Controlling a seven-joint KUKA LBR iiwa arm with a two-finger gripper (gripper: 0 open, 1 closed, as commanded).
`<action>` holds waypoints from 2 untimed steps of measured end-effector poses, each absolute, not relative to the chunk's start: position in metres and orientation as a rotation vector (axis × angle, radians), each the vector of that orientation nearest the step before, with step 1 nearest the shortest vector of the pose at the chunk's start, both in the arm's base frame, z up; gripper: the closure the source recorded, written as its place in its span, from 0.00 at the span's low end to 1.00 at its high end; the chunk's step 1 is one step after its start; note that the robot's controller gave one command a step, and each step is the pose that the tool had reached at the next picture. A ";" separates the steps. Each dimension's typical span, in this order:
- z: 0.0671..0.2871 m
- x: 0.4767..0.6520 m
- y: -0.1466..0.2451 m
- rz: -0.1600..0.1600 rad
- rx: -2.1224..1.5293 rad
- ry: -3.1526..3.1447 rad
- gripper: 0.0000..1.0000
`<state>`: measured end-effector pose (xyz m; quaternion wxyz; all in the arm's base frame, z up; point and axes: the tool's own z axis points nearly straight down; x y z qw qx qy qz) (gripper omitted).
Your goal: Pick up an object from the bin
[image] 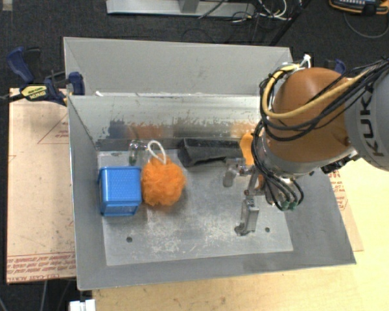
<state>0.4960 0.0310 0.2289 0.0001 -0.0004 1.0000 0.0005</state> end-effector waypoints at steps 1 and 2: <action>0.175 0.493 -0.013 0.002 -0.028 3.138 0.00; 0.114 0.487 -0.027 0.000 -0.114 3.136 0.00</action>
Offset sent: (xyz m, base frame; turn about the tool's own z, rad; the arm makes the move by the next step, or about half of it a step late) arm -0.0142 -0.0612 -0.1417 -0.1019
